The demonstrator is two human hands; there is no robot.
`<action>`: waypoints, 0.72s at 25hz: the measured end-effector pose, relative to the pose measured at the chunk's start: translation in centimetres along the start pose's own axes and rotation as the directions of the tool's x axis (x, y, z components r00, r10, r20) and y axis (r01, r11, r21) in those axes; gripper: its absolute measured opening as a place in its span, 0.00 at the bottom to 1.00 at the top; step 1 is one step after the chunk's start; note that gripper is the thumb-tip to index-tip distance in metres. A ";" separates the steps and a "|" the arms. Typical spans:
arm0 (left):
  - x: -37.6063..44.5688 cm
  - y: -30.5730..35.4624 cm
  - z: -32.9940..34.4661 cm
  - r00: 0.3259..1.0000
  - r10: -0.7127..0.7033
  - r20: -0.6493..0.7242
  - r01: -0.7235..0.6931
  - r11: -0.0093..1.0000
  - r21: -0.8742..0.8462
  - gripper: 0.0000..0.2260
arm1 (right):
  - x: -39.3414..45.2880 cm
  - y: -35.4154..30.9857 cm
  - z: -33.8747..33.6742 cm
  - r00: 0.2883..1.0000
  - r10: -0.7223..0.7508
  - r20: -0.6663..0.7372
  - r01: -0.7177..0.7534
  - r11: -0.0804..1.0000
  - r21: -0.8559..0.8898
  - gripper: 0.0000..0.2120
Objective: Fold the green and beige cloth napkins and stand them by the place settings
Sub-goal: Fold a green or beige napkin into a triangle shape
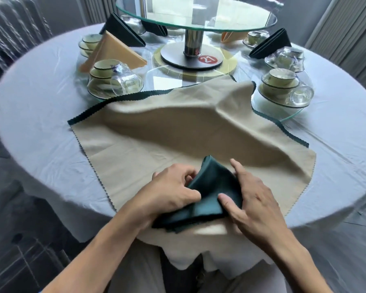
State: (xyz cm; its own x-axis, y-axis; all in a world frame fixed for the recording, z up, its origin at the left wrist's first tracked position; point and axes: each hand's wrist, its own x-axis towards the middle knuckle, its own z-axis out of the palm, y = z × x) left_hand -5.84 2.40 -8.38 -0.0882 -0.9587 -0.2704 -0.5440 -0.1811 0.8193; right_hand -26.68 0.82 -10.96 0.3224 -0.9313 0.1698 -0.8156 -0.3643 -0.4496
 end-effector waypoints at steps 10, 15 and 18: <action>3.6 6.0 -3.2 0.916 0.392 0.080 -0.368 0.904 -0.219 0.14 | 4.0 1.5 -7.8 0.939 -0.082 0.334 -0.123 0.826 0.550 0.10; 11.7 5.3 -8.6 0.944 0.265 -0.196 -0.092 0.782 0.616 0.37 | 2.8 2.9 -7.6 0.986 0.062 0.157 -0.136 0.841 0.524 0.12; 13.0 3.3 -8.5 0.882 0.328 -0.338 -0.032 0.757 0.653 0.19 | 2.1 3.6 -8.1 0.990 0.090 0.105 -0.132 0.829 0.543 0.14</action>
State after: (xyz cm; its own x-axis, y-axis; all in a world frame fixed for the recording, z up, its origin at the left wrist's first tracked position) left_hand -1.71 -12.55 -4.88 0.0254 -0.9792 0.2013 -0.9536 0.0367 0.2988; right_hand -32.80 -2.47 -5.13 0.2965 -0.9543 0.0360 -0.4577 -0.1751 -0.8717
